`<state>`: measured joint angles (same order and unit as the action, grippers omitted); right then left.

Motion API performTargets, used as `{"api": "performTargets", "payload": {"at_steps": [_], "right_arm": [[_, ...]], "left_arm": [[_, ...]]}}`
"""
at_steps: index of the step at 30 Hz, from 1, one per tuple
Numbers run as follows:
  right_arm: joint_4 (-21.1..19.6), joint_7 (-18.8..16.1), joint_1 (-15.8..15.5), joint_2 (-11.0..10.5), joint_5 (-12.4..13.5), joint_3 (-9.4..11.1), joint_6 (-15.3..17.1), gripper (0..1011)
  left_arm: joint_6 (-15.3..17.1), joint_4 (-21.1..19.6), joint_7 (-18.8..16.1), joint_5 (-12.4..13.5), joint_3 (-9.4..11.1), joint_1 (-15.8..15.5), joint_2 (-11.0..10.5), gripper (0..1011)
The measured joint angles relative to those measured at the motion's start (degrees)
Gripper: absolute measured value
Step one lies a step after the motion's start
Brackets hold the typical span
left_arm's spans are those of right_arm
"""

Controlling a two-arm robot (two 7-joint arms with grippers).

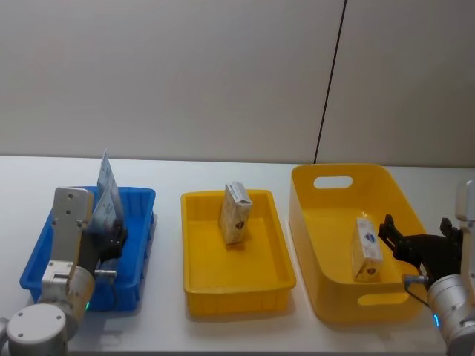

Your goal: Bimanual collaborative sorting of washing and personal care products

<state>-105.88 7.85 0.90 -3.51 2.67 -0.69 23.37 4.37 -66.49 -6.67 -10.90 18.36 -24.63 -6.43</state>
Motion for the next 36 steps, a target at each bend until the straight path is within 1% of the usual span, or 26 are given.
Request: {"api": "performTargets", "payload": {"at_steps": [10, 19, 28, 36], "right_arm": [[0.05, -0.62, -0.05, 0.4, -0.15, 0.22, -0.68, 1004], [0.38, -1.05, -0.03, 0.84, -0.35, 0.36, -1.2, 1004], [0.62, -1.27, 0.07, 1.29, -0.64, 0.5, -1.45, 1004], [0.8, -1.36, 0.26, 1.78, -1.02, 0.64, -1.52, 1004]], "left_arm": [[-0.77, -1.89, 1.1, 0.37, -0.52, 1.12, -1.06, 568], [-1.34, -3.82, 2.08, 0.37, -1.54, 2.29, -1.94, 486], [-2.0, -4.28, 2.82, 0.14, -2.45, 2.91, -2.15, 425], [-3.09, -4.35, 3.55, 0.14, -2.84, 3.06, -2.18, 379]]}}
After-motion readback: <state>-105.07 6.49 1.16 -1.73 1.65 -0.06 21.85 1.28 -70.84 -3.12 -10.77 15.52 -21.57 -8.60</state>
